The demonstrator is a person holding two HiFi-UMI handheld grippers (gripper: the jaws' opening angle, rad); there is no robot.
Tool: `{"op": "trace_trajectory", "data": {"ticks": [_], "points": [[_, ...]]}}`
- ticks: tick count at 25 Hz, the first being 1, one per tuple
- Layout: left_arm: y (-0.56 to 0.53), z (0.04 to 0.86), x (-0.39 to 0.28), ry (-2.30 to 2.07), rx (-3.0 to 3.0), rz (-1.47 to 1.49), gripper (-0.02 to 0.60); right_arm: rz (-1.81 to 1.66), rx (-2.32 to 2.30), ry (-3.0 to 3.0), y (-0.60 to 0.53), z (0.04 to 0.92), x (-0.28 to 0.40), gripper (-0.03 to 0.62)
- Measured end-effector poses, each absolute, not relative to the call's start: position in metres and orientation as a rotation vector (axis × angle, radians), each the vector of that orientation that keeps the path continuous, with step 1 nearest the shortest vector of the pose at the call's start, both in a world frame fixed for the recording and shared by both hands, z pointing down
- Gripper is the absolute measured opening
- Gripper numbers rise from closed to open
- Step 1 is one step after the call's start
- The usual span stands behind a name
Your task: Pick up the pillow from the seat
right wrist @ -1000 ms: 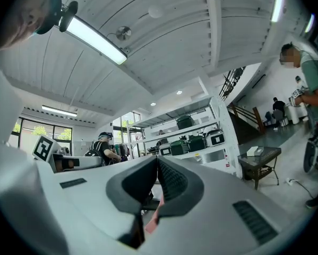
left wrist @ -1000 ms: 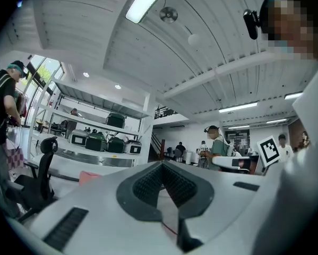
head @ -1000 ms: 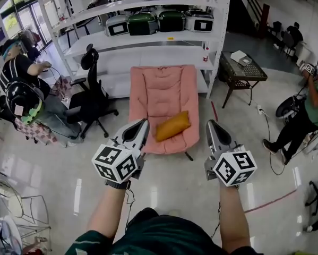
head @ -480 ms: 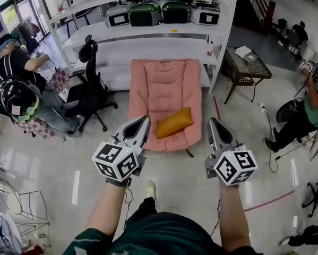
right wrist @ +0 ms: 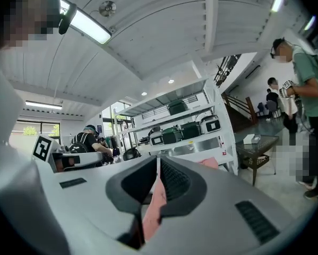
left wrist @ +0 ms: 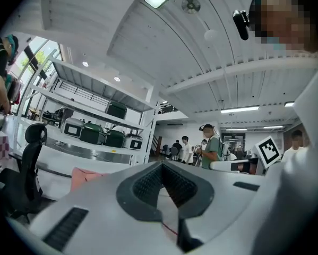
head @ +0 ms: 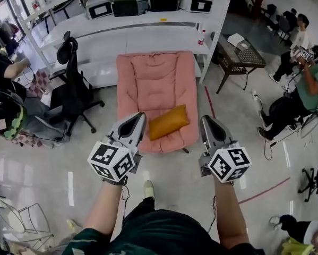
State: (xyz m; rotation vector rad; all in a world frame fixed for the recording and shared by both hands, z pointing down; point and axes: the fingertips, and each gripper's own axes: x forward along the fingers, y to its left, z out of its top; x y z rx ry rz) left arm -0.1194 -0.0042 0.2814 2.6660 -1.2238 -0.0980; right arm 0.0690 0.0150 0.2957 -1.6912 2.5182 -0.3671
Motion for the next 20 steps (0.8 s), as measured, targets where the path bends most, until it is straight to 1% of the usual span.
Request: {"op": "trace_trajectory", "data": {"ticks": [12, 20], "points": [[-0.113, 0.309, -0.152, -1.083, 2.725, -0.075, 0.005, -0.424, -1.831, 2.463, -0.077, 0.330, 0.027, 0.005], [-0.149, 0.331, -0.145, -1.037, 2.722, -0.073, 0.005, -0.469, -1.907, 2.450, -0.105, 0.355, 0.038, 0.011]]}}
